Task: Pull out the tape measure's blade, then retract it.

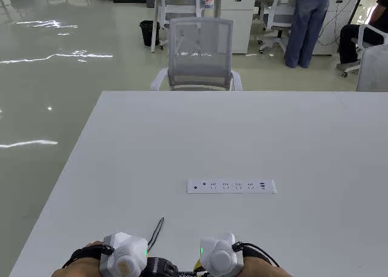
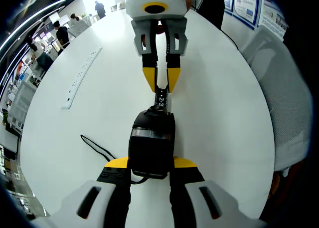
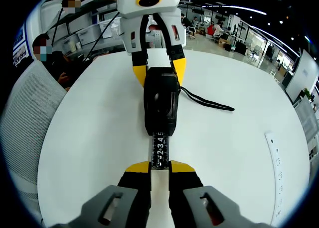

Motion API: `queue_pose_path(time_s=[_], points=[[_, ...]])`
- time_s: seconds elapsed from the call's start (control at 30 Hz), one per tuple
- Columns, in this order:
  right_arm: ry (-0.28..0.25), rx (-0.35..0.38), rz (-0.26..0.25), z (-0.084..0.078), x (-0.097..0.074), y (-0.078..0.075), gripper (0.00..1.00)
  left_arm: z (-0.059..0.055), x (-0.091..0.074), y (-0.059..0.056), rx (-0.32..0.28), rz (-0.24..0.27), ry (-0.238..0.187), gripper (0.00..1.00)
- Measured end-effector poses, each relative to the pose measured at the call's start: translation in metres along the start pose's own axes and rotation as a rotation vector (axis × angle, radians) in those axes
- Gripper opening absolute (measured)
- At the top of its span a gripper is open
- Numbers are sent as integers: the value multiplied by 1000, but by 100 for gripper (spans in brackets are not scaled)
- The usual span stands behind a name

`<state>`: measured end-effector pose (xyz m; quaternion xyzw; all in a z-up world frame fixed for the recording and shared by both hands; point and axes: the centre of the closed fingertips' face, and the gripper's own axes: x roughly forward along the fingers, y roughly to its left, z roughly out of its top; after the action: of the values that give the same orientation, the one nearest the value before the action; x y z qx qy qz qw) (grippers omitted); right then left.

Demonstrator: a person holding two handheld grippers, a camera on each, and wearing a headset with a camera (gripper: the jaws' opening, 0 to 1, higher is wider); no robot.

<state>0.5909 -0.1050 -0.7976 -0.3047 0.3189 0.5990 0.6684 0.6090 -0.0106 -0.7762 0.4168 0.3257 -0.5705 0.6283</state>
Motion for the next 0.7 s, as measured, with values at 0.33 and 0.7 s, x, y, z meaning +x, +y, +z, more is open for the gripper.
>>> queue_pose_path(time_s=[0.33, 0.7], points=[[2, 3, -2, -5, -4, 0, 10, 0, 0, 0, -4, -2, 4, 25], [3, -5, 0, -9, -6, 0, 10, 0, 0, 0, -1, -1, 6, 25]])
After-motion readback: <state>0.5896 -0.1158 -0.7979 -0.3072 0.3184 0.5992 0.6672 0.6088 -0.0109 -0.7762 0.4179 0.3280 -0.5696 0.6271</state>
